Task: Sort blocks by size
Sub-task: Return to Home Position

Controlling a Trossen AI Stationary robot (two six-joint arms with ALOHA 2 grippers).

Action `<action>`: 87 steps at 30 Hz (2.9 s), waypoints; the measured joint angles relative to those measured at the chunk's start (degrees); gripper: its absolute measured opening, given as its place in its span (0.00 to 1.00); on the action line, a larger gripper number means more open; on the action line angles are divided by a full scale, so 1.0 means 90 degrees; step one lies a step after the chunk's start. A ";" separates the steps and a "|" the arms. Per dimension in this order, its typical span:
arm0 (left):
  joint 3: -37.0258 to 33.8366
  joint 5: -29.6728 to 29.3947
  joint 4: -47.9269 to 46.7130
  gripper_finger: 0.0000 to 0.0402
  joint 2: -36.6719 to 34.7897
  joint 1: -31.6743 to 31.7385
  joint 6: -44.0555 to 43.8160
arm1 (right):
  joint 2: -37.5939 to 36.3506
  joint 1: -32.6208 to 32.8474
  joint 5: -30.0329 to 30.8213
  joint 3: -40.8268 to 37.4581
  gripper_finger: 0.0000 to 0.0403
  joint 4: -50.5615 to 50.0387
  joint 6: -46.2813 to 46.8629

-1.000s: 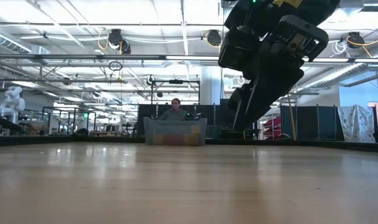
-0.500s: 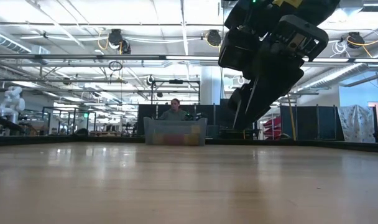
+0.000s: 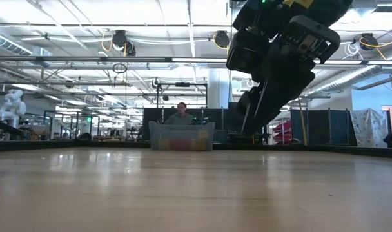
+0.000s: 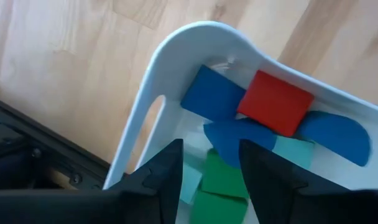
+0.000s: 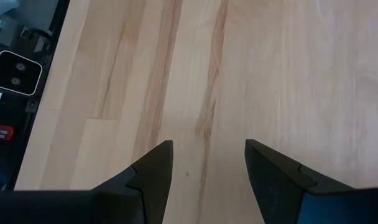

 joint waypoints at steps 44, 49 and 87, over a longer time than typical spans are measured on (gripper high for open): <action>0.1161 -0.4219 -0.1601 0.34 0.0001 0.2119 0.1378 | -0.2778 0.2035 0.5571 -0.0002 0.02 -0.2818 -0.0478; 0.1161 -0.4482 -0.1179 0.34 0.0002 0.2535 0.2134 | -0.2827 0.2033 0.6359 -0.0002 0.01 -0.3484 0.0418; 0.0737 -0.5398 0.3546 0.34 -0.2149 0.3293 0.7695 | -0.6271 0.2591 0.5304 -0.0780 0.00 -0.1613 -0.1207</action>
